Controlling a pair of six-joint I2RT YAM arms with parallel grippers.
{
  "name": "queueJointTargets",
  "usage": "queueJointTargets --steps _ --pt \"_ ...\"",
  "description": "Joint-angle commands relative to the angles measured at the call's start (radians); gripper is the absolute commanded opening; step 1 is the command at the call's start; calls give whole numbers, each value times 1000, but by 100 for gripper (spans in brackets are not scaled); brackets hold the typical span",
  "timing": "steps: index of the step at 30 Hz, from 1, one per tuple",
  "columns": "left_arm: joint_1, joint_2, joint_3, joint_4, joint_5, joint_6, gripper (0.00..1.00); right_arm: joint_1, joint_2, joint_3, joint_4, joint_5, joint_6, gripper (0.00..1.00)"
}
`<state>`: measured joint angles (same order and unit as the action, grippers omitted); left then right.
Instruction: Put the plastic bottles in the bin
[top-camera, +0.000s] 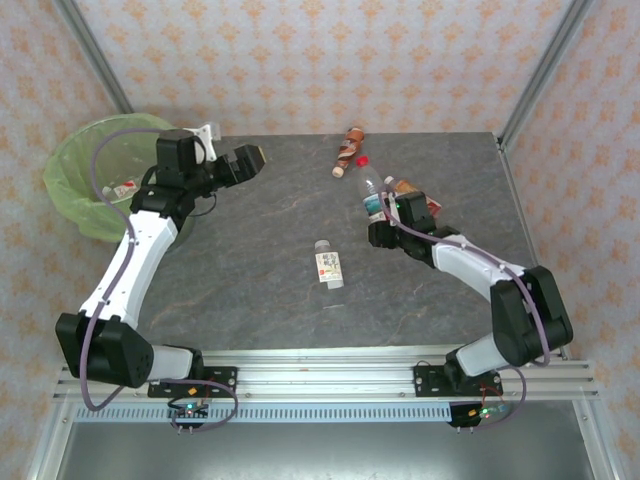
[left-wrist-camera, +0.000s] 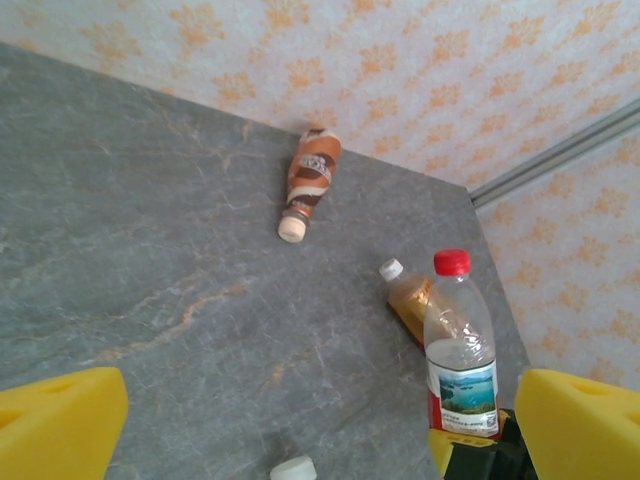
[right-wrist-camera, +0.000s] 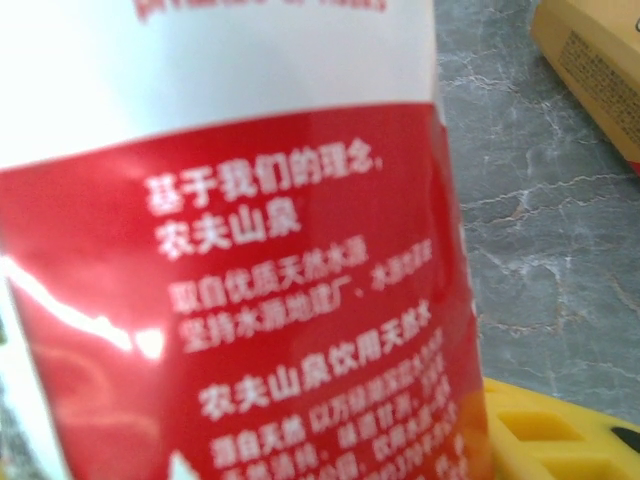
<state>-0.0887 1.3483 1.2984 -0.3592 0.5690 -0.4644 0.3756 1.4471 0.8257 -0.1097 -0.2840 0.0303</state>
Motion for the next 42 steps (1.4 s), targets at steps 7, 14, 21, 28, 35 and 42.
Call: queueJointTargets --steps 7,14,21,28,35,42 --pt "-132 98 18 142 12 -95 100 14 -111 -30 232 -229 231 29" --pt "-222 191 87 180 71 -78 100 43 -111 -2 295 -314 298 29" --pt "-269 267 191 198 111 -43 100 80 -99 14 317 -383 289 30" --pt "-303 325 280 195 88 -1 96 141 -84 32 306 -412 254 30" --pt "-304 398 407 133 35 57 75 154 -79 43 303 -451 238 30" --pt "-304 416 421 117 -3 79 60 156 -85 35 303 -464 230 30"
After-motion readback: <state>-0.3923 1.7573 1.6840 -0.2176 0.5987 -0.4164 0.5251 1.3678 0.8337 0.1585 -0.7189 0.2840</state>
